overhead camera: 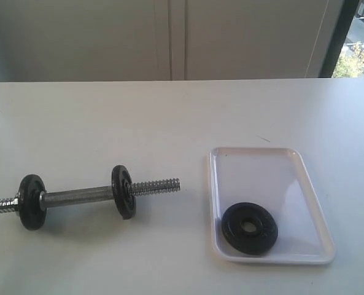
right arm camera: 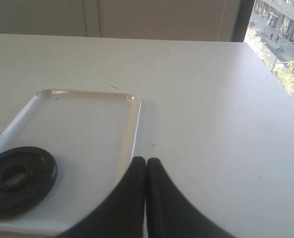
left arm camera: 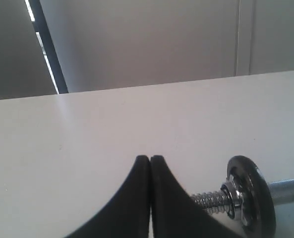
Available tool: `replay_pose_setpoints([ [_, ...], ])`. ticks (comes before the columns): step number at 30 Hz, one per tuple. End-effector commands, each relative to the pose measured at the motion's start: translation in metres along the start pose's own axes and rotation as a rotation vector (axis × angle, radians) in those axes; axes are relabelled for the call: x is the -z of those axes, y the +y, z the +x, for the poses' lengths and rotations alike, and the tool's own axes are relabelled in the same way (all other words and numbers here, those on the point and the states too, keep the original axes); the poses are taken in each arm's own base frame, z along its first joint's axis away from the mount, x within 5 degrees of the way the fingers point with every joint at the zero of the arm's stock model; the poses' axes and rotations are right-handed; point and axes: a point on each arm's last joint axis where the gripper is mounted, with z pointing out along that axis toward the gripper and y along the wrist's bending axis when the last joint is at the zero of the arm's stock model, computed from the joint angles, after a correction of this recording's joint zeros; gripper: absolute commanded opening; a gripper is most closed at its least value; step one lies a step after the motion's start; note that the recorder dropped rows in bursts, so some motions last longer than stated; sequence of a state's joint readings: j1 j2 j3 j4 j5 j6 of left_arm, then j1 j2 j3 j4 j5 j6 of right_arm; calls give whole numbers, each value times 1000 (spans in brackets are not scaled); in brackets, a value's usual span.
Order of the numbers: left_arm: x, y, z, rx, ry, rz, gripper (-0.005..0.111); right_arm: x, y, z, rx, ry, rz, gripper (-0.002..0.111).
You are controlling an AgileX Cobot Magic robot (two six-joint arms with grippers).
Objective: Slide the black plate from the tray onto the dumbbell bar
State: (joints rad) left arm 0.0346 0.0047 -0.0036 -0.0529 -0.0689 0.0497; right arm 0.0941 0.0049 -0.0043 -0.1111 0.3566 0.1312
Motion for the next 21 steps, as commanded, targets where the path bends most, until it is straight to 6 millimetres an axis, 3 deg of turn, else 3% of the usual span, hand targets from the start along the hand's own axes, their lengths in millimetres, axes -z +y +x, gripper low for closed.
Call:
replay_pose_setpoints([
  [1, 0, 0, -1, -6, -26, 2, 0, 0, 0, 1, -4, -6, -4, 0],
  [16, 5, 5, -26, 12, -308, -53, 0, 0, 0, 1, -4, -6, -4, 0],
  [21, 6, 6, -30, 177, -350, -31, 0, 0, 0, 1, -4, -6, -4, 0],
])
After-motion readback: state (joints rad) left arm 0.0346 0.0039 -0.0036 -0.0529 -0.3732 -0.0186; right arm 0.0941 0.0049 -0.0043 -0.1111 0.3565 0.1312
